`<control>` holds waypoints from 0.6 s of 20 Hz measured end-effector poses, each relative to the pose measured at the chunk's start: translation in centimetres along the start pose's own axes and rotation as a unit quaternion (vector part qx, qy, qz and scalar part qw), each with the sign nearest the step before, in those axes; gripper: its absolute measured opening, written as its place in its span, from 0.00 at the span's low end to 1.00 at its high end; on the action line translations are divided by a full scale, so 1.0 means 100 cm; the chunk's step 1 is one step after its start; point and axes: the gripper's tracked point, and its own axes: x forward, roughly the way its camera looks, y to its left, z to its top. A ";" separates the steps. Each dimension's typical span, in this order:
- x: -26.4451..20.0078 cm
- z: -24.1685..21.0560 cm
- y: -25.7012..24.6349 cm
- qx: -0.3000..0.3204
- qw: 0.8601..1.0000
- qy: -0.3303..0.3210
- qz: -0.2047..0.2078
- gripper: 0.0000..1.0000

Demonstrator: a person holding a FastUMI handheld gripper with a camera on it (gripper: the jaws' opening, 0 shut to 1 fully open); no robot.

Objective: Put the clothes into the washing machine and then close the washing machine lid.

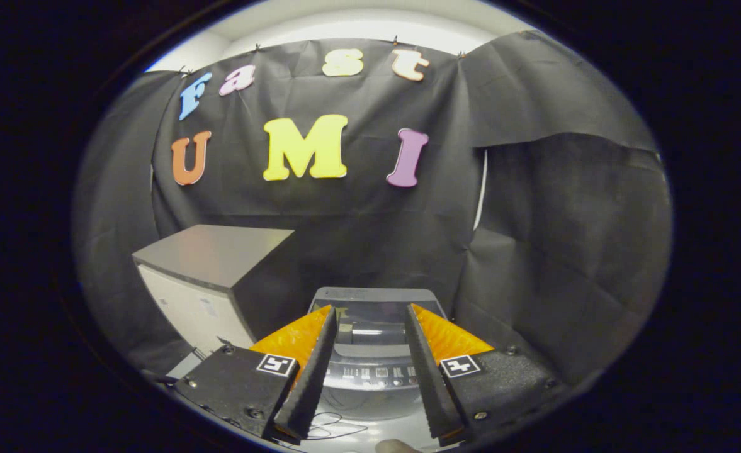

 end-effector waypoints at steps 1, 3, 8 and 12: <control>-0.028 0.003 -0.002 -0.002 1.000 -0.009 -0.004 0.71; -0.080 0.006 -0.001 -0.004 1.000 -0.020 -0.003 0.72; -0.178 0.007 -0.001 0.011 0.999 -0.049 0.007 0.73; -0.228 0.003 0.003 0.026 0.998 -0.060 0.019 0.75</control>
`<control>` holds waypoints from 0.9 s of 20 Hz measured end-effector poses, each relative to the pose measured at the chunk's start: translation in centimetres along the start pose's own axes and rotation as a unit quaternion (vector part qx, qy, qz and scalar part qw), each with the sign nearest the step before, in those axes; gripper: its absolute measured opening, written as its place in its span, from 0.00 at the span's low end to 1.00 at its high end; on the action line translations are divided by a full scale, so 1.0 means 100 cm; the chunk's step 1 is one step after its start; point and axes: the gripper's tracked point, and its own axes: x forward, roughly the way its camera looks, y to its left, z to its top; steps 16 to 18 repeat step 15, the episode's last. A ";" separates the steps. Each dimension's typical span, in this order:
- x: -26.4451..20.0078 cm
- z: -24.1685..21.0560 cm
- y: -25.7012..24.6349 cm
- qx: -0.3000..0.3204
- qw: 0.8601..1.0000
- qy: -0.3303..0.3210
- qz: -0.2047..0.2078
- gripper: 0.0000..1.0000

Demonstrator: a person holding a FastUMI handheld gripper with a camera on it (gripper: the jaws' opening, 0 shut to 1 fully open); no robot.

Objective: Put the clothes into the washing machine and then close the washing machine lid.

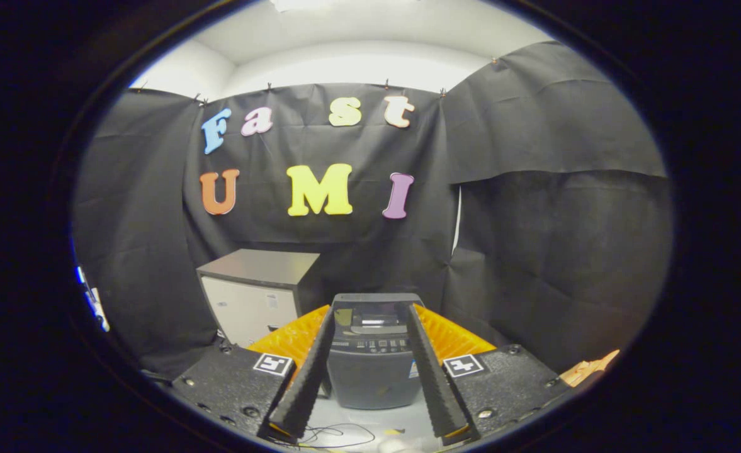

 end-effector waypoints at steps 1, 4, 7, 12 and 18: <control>-0.007 0.000 0.000 -0.001 1.000 -0.003 0.000 0.76; -0.026 -0.007 0.006 0.003 1.000 -0.002 0.003 0.77; -0.029 -0.006 0.007 0.013 1.000 -0.004 0.001 0.79; -0.034 -0.003 0.017 0.011 1.000 -0.007 0.005 0.79; -0.035 0.001 0.021 0.014 1.000 -0.013 0.004 0.79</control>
